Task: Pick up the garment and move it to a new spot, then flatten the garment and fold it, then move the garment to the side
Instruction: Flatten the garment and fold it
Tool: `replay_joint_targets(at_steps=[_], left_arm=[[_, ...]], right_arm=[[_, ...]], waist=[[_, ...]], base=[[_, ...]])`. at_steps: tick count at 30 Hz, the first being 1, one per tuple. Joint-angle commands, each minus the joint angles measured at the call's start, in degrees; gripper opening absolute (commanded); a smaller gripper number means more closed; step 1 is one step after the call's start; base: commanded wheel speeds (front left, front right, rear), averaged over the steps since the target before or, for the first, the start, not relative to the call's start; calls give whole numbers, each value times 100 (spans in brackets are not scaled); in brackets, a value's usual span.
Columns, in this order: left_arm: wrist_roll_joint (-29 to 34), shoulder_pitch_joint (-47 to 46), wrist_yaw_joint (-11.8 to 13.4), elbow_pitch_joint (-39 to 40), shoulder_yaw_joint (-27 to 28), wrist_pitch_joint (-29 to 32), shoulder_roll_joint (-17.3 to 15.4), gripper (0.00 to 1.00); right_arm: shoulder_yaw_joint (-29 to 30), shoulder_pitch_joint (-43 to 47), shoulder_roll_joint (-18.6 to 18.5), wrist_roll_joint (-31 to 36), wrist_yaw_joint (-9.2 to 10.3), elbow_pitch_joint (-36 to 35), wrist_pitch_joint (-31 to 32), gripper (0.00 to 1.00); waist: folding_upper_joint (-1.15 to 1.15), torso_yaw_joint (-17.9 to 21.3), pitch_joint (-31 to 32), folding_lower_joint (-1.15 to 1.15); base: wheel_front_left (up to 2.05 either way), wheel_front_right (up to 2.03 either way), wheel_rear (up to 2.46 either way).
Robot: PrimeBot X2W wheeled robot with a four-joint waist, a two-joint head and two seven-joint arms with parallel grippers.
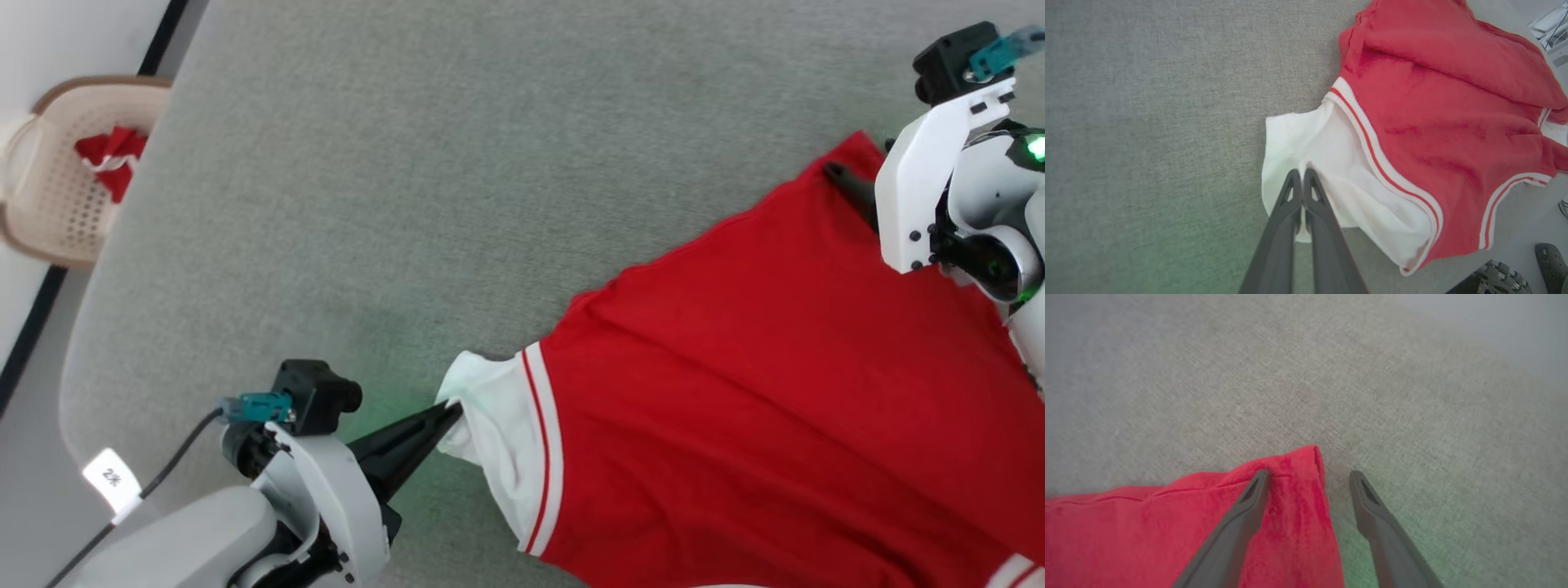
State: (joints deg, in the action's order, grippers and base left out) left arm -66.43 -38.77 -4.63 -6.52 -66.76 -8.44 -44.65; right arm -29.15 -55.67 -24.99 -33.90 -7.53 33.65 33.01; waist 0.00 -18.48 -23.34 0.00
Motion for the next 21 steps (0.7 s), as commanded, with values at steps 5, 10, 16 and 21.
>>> replay_joint_targets(at_steps=[5,10,16,21], left_arm=[[27,-109,-143,-210,-52,-60,181,0],[-12,-127,-193,-323,-76,-94,249,0],[-91,-101,-229,-431,-84,-129,249,0],[-195,-202,-200,-430,1,-44,124,0]], right_arm=[[-637,-411,-9,-247,9,896,612,100],[-1020,-587,29,-435,9,1396,1191,0],[-1105,-828,-13,-605,10,1561,1037,0],[-1126,-950,-82,-713,11,1486,706,0]], waist=[[0,-314,-188,0],[0,-358,-200,0],[0,-284,-125,0],[0,-137,-2,0]], base=[[0,0,0],[0,0,0],[0,0,0],[0,0,0]])
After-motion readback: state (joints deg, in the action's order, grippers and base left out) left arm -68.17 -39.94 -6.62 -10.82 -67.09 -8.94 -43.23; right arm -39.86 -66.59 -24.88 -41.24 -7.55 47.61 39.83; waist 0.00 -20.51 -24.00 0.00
